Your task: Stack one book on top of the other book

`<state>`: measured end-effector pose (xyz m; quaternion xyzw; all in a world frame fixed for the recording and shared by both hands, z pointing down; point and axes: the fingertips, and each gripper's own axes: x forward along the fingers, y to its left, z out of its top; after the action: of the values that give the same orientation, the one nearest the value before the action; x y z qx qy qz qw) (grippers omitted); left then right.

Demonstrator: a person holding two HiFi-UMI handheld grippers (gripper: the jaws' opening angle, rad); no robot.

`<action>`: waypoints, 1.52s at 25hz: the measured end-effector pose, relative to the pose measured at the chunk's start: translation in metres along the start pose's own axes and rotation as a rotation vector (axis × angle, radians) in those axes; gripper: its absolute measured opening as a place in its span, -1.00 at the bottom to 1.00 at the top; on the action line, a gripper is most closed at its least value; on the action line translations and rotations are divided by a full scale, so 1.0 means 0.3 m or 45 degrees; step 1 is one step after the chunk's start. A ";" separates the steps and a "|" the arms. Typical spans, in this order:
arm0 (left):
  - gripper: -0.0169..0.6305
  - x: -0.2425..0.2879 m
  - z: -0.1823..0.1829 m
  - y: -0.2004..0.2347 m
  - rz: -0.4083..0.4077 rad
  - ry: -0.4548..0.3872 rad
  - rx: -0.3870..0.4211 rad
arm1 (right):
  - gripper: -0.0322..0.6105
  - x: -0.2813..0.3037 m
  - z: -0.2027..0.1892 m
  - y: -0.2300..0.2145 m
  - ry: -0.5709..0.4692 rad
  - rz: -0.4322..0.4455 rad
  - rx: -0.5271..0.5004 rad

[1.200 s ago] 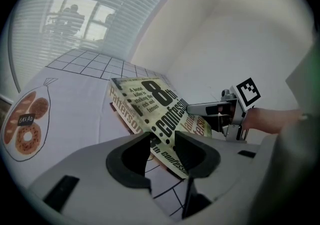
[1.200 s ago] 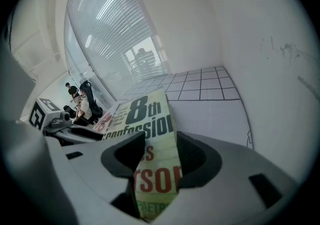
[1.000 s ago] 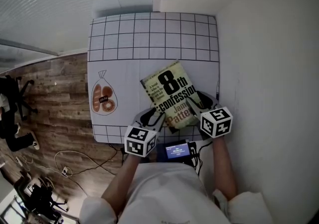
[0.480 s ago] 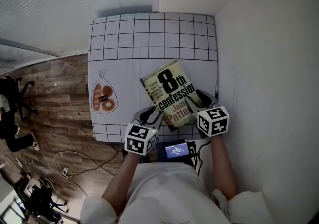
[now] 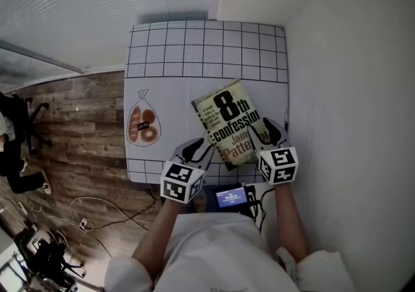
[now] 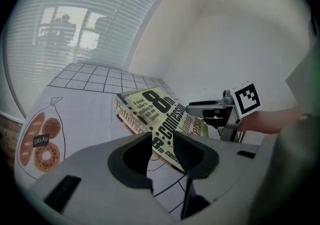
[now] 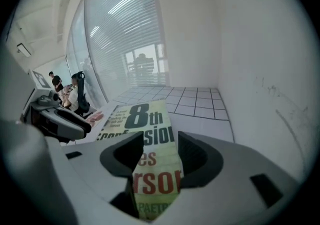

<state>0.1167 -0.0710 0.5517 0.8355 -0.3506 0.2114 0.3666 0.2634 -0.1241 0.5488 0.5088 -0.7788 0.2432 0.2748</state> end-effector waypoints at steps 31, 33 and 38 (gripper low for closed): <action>-0.92 -0.624 0.256 0.154 0.287 -0.603 0.151 | -0.88 -0.200 0.257 0.443 -0.331 0.049 -0.111; -0.92 -0.671 0.280 0.157 0.320 -0.644 0.176 | -0.88 -0.217 0.287 0.465 -0.362 0.061 -0.106; -0.92 -0.777 0.357 0.168 0.397 -0.742 0.240 | -0.88 -0.265 0.384 0.536 -0.446 0.111 -0.115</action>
<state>-0.0653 -0.0765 0.3642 0.8273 -0.5431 0.0489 0.1353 0.1199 -0.0889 0.3951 0.4964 -0.8461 0.1273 0.1466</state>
